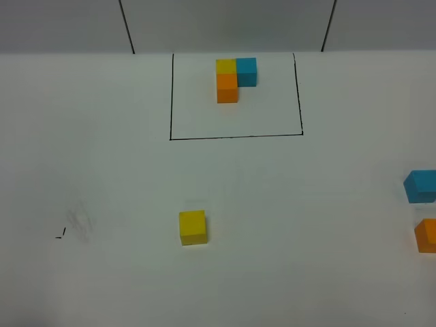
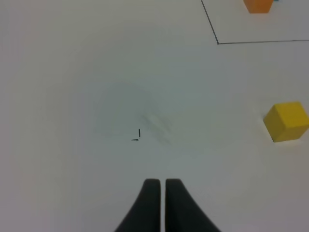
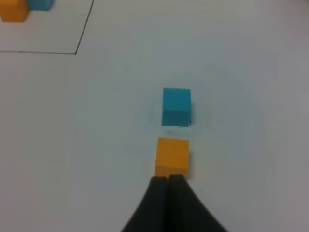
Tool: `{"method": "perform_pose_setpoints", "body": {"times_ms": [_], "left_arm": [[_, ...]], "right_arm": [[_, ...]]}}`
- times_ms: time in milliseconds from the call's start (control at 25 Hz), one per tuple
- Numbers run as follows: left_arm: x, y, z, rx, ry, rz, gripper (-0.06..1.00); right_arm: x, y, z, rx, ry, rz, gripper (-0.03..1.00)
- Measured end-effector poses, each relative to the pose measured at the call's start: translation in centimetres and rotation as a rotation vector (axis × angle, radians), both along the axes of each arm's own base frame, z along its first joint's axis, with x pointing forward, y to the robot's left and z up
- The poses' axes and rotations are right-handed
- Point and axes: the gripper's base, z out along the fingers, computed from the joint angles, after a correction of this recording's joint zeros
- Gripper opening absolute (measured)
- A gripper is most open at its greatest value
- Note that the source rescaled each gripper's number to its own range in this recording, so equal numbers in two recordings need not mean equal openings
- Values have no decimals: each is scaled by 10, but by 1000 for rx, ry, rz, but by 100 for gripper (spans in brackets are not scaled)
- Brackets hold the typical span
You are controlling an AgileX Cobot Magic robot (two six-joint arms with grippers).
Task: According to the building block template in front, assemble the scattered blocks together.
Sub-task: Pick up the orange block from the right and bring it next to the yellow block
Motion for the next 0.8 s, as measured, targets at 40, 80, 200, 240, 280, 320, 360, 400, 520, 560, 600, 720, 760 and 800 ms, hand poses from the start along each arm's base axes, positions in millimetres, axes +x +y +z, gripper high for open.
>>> {"method": "perform_pose_setpoints", "body": {"times_ms": [40, 80, 200, 240, 280, 320, 360, 400, 520, 560, 600, 720, 760, 800], "left_arm": [[0, 0, 0, 0, 0, 0, 1], [0, 0, 0, 0, 0, 0, 1], [0, 0, 0, 0, 0, 0, 1], [0, 0, 0, 0, 0, 0, 1], [0, 0, 0, 0, 0, 0, 1], [0, 0, 0, 0, 0, 0, 1], [0, 0, 0, 0, 0, 0, 1], [0, 0, 0, 0, 0, 0, 1], [0, 0, 0, -1, 0, 0, 1], [0, 0, 0, -1, 0, 0, 1], [0, 0, 0, -1, 0, 0, 1], [0, 0, 0, -1, 0, 0, 1], [0, 0, 0, -1, 0, 0, 1], [0, 0, 0, -1, 0, 0, 1]], "right_arm": [[0, 0, 0, 0, 0, 0, 0], [0, 0, 0, 0, 0, 0, 0], [0, 0, 0, 0, 0, 0, 0], [0, 0, 0, 0, 0, 0, 0], [0, 0, 0, 0, 0, 0, 0], [0, 0, 0, 0, 0, 0, 0], [0, 0, 0, 0, 0, 0, 0], [0, 0, 0, 0, 0, 0, 0], [0, -1, 0, -8, 0, -3, 0], [0, -1, 0, -17, 0, -2, 1], [0, -1, 0, -25, 0, 0, 2], [0, -1, 0, -43, 0, 9, 12], [0, -1, 0, -46, 0, 10, 18], [0, -1, 0, -48, 0, 11, 25]]}}
